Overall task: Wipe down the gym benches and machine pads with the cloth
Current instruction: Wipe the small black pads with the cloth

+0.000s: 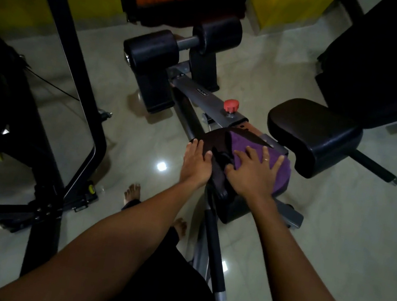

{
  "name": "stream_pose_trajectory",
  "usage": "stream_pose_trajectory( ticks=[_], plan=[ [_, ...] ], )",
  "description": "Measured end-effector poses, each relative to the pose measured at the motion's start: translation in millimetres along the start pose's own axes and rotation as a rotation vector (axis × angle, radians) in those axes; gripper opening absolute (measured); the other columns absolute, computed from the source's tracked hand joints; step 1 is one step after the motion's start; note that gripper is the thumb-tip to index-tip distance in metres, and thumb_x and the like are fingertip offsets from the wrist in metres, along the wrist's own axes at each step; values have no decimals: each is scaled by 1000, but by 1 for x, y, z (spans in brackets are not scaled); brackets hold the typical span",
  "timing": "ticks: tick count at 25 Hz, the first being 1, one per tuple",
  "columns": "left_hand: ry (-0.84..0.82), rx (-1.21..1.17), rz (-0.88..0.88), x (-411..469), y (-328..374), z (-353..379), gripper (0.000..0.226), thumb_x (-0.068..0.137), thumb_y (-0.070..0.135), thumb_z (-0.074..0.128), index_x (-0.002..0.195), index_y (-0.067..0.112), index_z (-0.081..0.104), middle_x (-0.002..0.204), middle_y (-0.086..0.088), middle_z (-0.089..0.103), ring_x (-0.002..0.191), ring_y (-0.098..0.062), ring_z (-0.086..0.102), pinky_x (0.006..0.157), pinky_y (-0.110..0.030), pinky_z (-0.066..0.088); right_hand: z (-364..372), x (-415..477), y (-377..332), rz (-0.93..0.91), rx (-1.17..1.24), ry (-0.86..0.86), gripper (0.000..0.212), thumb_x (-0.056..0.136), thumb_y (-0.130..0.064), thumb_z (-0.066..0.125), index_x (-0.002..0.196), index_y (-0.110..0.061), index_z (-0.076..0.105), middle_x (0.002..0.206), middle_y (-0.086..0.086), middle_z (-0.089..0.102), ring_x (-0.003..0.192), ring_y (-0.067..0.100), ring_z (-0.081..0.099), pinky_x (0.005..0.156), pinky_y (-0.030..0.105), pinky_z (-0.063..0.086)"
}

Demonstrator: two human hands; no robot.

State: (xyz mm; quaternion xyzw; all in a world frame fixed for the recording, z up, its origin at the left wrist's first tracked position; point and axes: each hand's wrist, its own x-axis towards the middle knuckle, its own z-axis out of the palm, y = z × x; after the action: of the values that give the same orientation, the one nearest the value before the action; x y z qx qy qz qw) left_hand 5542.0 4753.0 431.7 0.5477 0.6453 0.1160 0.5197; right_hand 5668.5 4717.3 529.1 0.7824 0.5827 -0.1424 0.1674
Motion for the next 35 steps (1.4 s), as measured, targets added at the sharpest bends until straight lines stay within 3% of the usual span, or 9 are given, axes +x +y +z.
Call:
stream_pose_trajectory(
  ticks=[4, 8, 11, 17, 23, 30, 35],
  plan=[
    [-12, 13, 121, 0, -23, -11, 51, 111, 32, 23, 160, 17, 20, 169, 0, 12, 155, -15, 4, 127, -38, 8, 6, -29, -45, -174, -63, -27, 64, 99, -61, 35, 155, -30, 36, 166, 0, 29, 156, 32, 10, 121, 63, -11],
    [-57, 194, 233, 5, -42, -31, 50, 110, 35, 25, 159, 23, 25, 167, 4, 19, 154, -17, 13, 126, -38, 15, 14, -65, -22, -205, -107, -35, 75, 91, -69, 29, 159, -37, 24, 170, -4, 17, 157, 28, 0, 122, 59, -13],
    [-28, 246, 224, 10, -39, -44, 48, 110, 31, 27, 156, 18, 33, 163, 0, 30, 151, -17, 25, 124, -36, 21, 14, -53, -33, -100, -117, -37, 78, 90, -68, 40, 159, -37, 24, 170, 0, 16, 157, 33, 0, 119, 61, -17],
    [-48, 211, 112, 16, -53, -74, 46, 110, 30, 30, 152, 14, 40, 159, -4, 39, 147, -18, 34, 120, -34, 26, 16, 7, -87, -214, -261, -153, 79, 96, -62, 47, 162, -33, 15, 170, 4, 11, 156, 37, 4, 119, 68, -9],
    [-103, 300, 119, 37, -59, -104, 46, 110, 28, 31, 153, 12, 38, 160, -5, 36, 148, -19, 32, 123, -37, 25, 28, 83, -136, -284, -253, -254, 61, 95, -57, 52, 150, -32, 44, 163, 2, 33, 154, 36, 17, 120, 69, 0],
    [-139, 337, 199, 58, -40, -112, 47, 110, 27, 30, 152, 9, 39, 159, -8, 37, 148, -21, 32, 120, -33, 24, 18, 23, -91, -211, -89, -165, 60, 94, -54, 53, 151, -38, 43, 164, -3, 31, 156, 29, 14, 123, 59, -4],
    [-188, 378, 150, 70, -30, -104, 47, 110, 30, 29, 152, 14, 40, 160, -4, 36, 147, -20, 33, 118, -32, 25, 20, 82, -95, -181, -59, -205, 59, 95, -61, 43, 150, -38, 43, 164, -2, 30, 155, 31, 15, 120, 63, -10]
  ],
)
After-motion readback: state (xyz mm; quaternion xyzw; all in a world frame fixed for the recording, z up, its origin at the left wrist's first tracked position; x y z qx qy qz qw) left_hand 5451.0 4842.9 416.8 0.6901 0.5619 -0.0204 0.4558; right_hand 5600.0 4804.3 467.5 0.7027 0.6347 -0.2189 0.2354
